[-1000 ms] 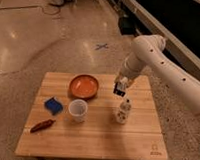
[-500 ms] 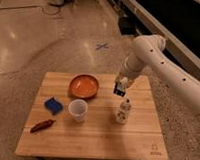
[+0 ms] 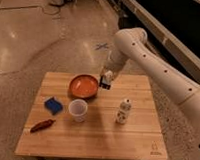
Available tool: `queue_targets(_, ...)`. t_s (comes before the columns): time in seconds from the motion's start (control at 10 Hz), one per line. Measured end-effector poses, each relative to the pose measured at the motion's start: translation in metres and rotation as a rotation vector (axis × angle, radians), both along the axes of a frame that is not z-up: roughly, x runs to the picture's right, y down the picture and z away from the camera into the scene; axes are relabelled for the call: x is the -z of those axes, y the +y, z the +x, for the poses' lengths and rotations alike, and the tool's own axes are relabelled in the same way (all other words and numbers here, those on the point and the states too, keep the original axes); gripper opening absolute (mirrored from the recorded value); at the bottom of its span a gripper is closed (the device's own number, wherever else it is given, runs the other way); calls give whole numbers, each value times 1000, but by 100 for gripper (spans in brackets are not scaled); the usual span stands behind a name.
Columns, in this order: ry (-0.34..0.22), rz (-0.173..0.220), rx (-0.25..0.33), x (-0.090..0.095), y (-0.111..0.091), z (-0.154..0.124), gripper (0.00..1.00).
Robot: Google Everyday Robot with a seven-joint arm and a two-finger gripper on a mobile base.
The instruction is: Place the eraser on the white sponge
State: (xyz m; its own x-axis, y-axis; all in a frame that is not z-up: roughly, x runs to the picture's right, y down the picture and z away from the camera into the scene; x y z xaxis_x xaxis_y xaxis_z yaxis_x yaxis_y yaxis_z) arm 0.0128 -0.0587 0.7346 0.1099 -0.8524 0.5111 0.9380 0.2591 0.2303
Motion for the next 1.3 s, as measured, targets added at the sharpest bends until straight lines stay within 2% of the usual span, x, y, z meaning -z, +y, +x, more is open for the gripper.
queue_targets(0.3,-69,46,93,6,-12,-63,0)
queue_targets(0.5,-102,69,150,6,-10,-102,0)
queue_targets(0.7,-136,88,209,2,-2,-146,0)
queue_targets(1.0,-168,93,269,-9,16,-200,0)
queue_targets(1.3,-173,75,338,-33,44,-242,0)
